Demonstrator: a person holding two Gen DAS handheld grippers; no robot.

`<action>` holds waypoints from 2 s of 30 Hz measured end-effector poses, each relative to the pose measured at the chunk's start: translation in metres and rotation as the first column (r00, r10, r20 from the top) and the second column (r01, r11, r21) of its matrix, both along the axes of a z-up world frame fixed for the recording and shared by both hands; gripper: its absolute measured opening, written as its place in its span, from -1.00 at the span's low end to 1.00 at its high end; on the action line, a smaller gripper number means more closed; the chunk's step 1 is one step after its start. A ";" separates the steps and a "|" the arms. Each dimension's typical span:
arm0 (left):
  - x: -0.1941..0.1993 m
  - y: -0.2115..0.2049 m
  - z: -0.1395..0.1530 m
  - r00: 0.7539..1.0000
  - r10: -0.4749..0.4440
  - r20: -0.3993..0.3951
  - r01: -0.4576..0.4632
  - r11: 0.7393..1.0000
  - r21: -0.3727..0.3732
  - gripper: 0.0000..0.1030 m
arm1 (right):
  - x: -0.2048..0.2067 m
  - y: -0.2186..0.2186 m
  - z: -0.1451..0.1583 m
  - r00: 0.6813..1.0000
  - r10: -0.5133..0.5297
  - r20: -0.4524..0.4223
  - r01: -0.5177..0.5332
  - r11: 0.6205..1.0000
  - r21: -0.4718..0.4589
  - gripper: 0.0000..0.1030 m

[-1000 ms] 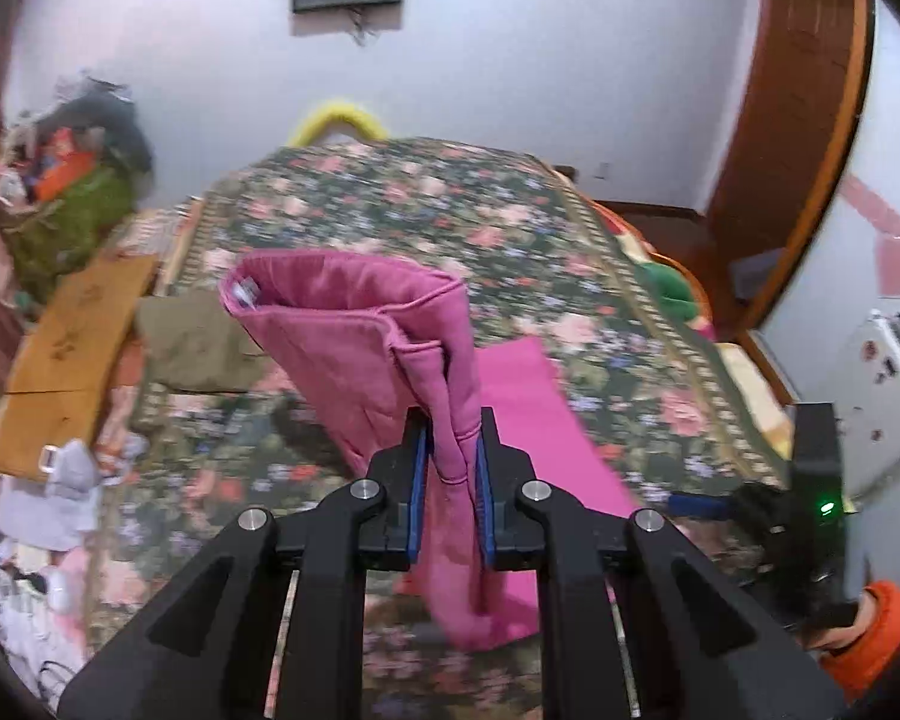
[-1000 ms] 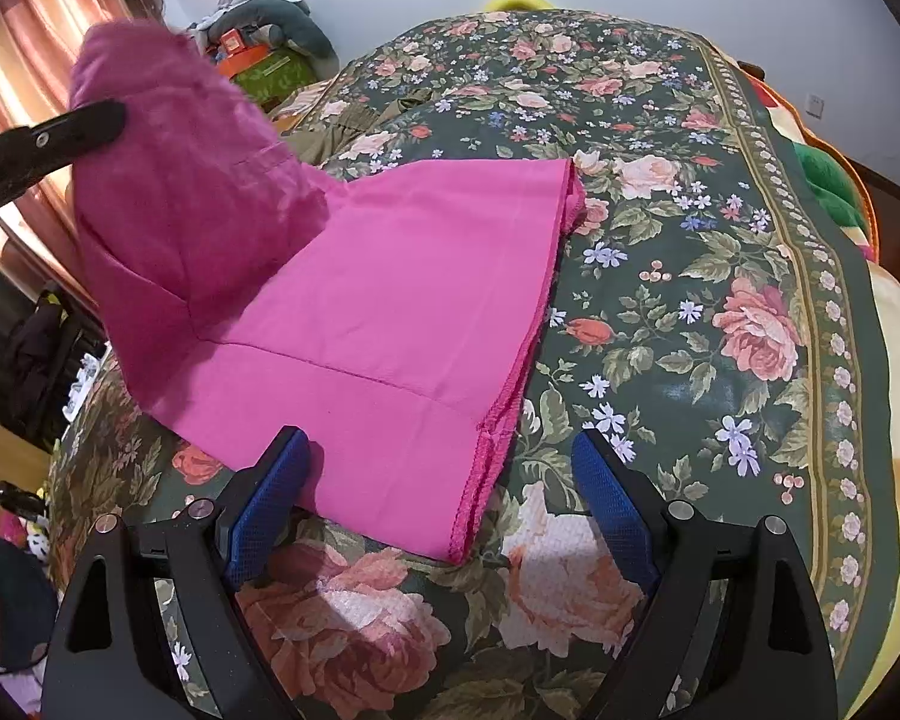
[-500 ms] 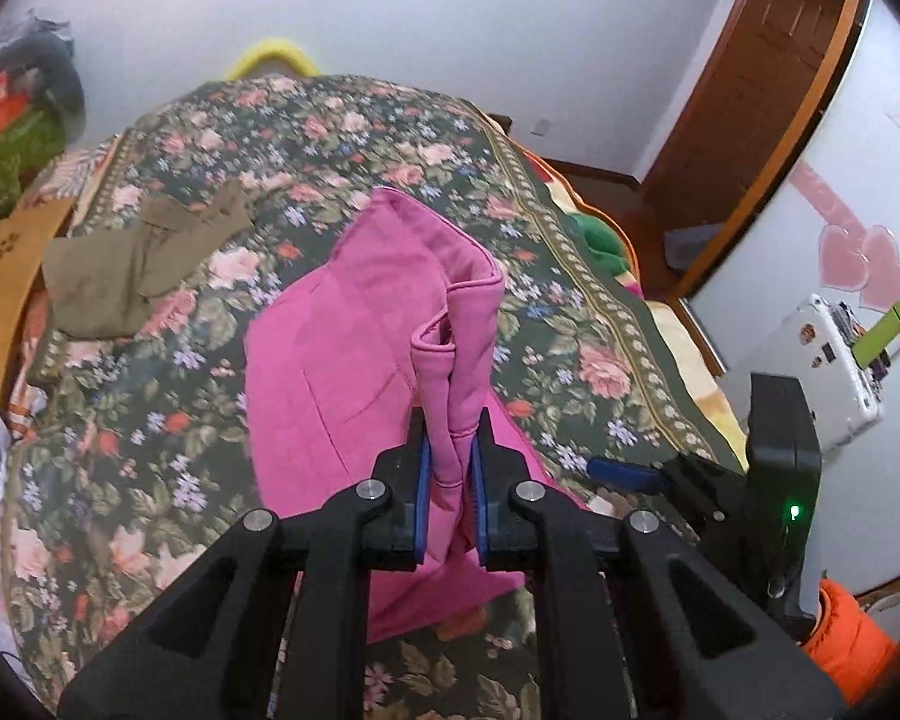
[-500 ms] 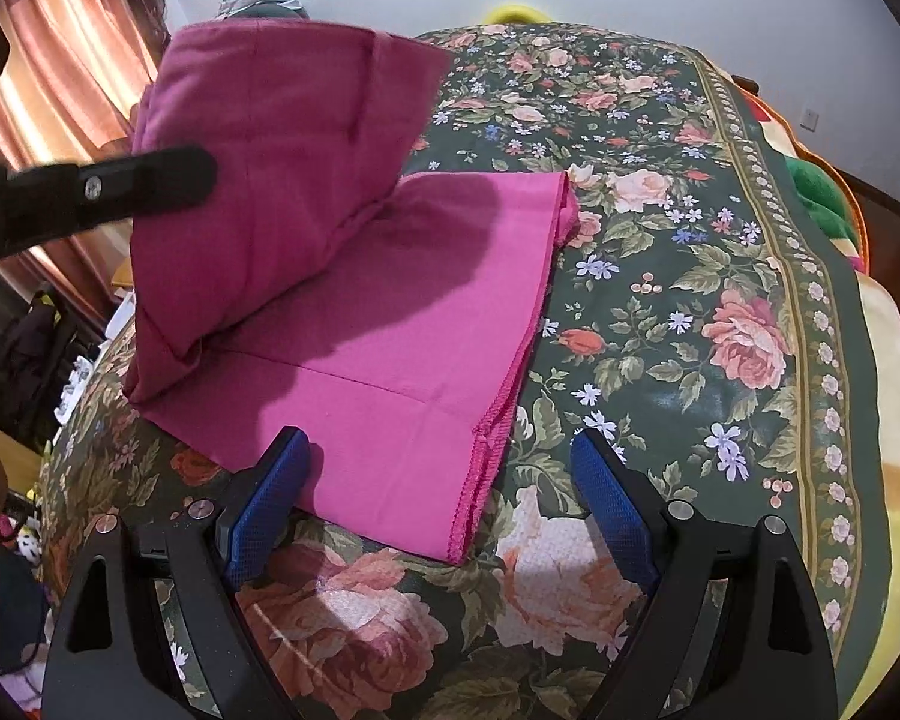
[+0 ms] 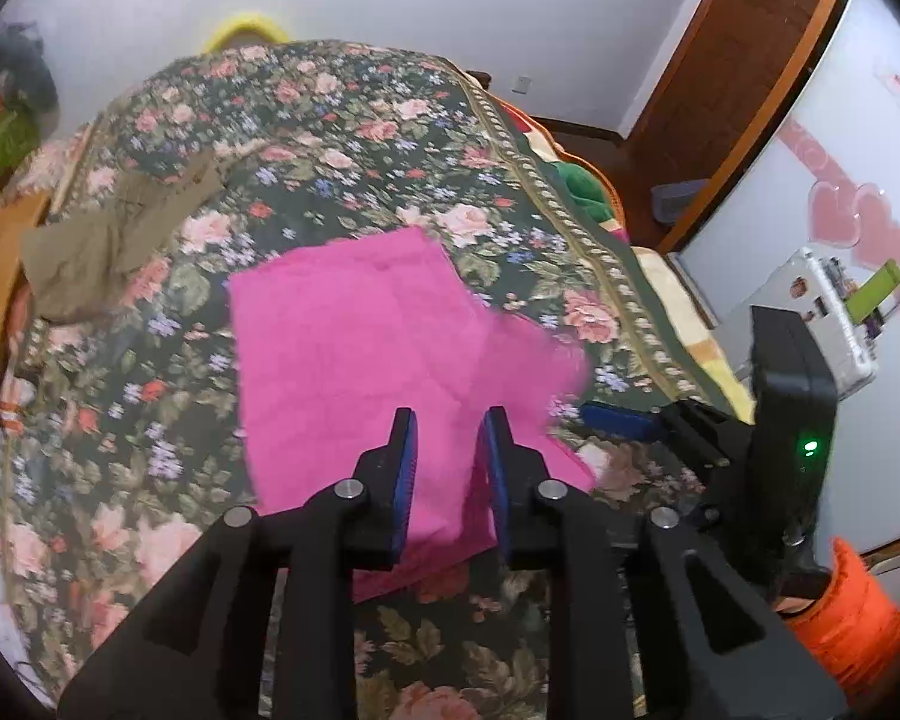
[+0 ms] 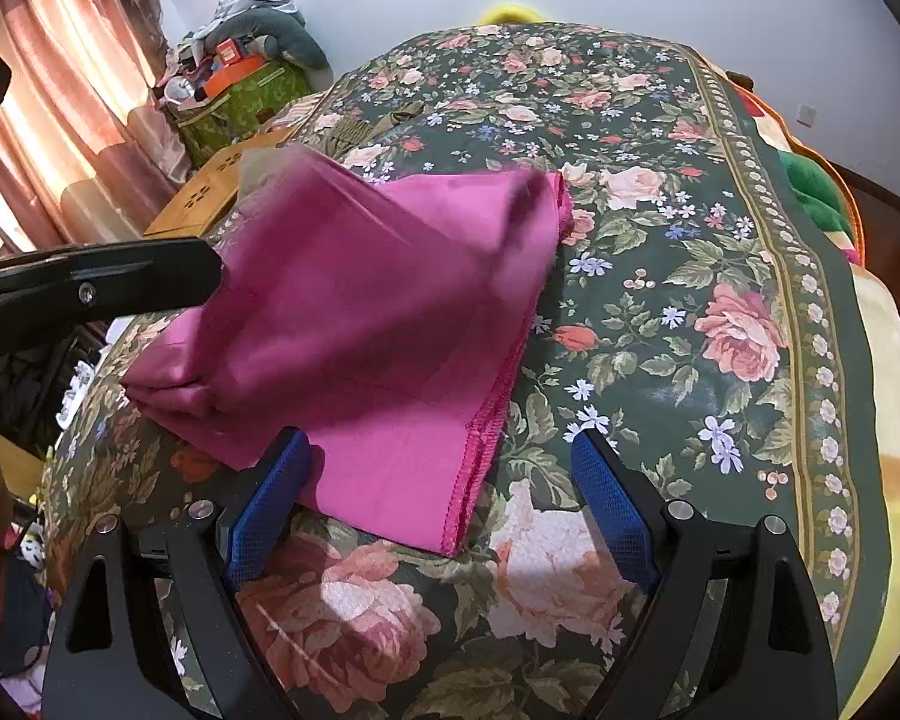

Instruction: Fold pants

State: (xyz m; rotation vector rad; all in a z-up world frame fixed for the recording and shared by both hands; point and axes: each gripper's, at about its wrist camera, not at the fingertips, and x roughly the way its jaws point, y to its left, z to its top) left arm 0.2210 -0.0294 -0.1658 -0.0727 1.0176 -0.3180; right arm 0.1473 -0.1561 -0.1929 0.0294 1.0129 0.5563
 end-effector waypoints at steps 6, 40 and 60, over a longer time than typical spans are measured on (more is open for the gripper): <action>0.003 0.029 0.023 0.995 0.050 0.092 -0.056 0.996 0.064 -0.47 | -0.005 -0.013 0.008 1.000 -0.024 0.016 0.024 0.999 0.033 0.68; 0.190 0.069 -0.124 0.981 -0.001 -0.193 0.058 0.955 0.290 0.59 | 0.030 -0.058 0.024 0.970 -0.231 0.076 0.229 0.973 0.027 0.70; 0.050 0.121 -0.078 0.988 0.085 -0.132 -0.048 0.965 0.259 0.59 | 0.017 -0.017 0.016 0.995 -0.092 0.034 0.091 0.996 0.021 0.70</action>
